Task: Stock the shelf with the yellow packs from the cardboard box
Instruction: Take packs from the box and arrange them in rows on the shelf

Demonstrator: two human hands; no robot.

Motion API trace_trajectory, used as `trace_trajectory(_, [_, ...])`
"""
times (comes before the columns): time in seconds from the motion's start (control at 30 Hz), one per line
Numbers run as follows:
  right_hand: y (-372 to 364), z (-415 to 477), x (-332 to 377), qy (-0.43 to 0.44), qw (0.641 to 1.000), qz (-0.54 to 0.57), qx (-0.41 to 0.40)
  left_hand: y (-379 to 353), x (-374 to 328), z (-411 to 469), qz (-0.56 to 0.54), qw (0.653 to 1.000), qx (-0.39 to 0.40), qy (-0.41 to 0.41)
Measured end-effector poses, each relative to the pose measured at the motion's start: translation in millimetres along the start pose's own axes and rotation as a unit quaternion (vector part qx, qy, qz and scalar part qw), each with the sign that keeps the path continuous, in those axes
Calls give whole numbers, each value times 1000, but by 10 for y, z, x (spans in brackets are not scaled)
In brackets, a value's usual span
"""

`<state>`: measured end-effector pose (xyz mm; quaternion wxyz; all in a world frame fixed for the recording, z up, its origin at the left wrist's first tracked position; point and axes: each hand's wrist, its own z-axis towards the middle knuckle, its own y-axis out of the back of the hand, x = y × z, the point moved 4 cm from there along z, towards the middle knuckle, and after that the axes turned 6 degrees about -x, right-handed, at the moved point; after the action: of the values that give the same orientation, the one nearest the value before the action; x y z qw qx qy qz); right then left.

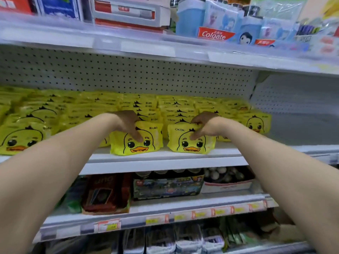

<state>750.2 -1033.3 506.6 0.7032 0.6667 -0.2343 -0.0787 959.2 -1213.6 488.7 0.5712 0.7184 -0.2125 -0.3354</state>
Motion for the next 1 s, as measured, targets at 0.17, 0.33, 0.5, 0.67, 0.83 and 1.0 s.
trace_trajectory(0.17, [-10, 177, -15, -6, 1000, -22, 17, -4, 17, 236, 23, 998, -4, -54])
trace_trajectory(0.33, [-20, 282, -2, -7, 999, -37, 12, 39, -106, 239, 64, 994, -22, -81])
trace_trajectory(0.5, [-38, 353, 18, 1, 999, -40, 9, 35, -173, 175, 74, 994, -34, -69])
trace_trajectory(0.67, [-50, 392, 55, 2, 999, -41, -1, 1, -167, 123, 61, 995, -56, -61])
trace_trajectory(0.83, [-90, 363, 86, 4, 998, -58, -11, -69, -171, 106, 35, 996, -65, -53])
trace_trajectory(1.0, [-130, 270, 83, -1, 995, -77, -62, -71, -234, 28, 61, 993, -92, -38])
